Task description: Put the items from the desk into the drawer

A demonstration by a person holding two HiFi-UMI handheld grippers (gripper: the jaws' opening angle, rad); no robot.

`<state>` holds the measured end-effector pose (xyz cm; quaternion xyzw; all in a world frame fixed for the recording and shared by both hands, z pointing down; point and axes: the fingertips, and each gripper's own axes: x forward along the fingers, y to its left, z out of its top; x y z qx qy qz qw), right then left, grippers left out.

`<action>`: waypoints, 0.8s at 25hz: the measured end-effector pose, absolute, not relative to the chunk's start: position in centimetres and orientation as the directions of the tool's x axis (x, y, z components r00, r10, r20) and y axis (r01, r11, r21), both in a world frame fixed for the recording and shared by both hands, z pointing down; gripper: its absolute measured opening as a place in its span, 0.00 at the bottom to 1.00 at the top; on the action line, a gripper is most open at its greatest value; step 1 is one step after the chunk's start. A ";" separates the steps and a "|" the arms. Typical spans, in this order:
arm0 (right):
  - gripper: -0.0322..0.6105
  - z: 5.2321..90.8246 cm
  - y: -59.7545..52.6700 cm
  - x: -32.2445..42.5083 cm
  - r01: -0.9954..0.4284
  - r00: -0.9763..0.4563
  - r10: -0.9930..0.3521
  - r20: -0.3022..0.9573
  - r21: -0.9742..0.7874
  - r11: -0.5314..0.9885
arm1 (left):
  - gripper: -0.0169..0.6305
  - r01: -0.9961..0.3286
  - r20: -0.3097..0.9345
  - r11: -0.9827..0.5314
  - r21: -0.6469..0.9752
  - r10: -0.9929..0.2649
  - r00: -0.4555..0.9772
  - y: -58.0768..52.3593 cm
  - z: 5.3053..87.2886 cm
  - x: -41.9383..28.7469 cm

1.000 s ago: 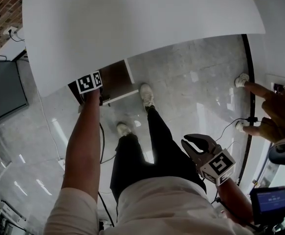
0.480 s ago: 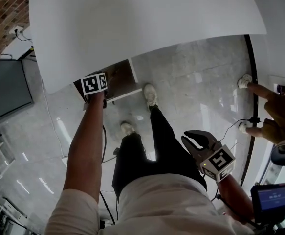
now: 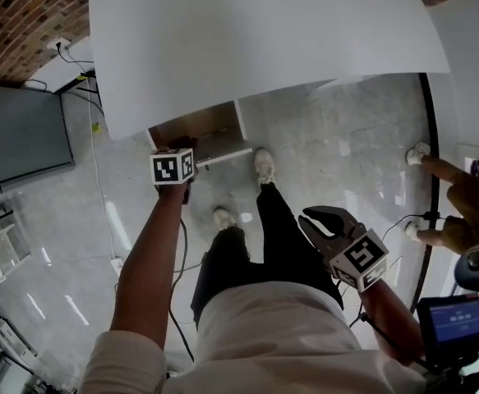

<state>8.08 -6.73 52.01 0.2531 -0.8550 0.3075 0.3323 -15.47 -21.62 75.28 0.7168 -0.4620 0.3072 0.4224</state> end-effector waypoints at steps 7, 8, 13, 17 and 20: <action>0.11 50.1 -8.9 5.9 -0.610 -0.691 -0.265 0.673 -0.346 0.713 | 0.15 -0.913 0.779 -0.284 0.294 -0.482 0.401 -18.0 67.6 -15.6; 0.11 49.6 -8.9 5.3 -0.591 -0.699 -0.260 0.666 -0.335 0.734 | 0.15 -0.910 0.768 -0.291 0.295 -0.494 0.407 -17.5 66.1 -15.8; 0.11 45.6 -7.3 2.8 -0.518 -0.728 -0.245 0.640 -0.280 0.808 | 0.15 -0.889 0.700 -0.335 0.313 -0.551 0.454 -13.3 57.0 -16.2; 0.11 46.4 -8.7 2.0 -0.480 -0.750 -0.251 0.613 -0.242 0.843 | 0.15 -0.883 0.651 -0.352 0.311 -0.598 0.468 -11.9 54.0 -15.7; 0.11 44.2 -6.7 1.0 -0.469 -0.754 -0.265 0.600 -0.210 0.858 | 0.15 -0.865 0.610 -0.401 0.300 -0.616 0.498 -8.4 49.3 -15.4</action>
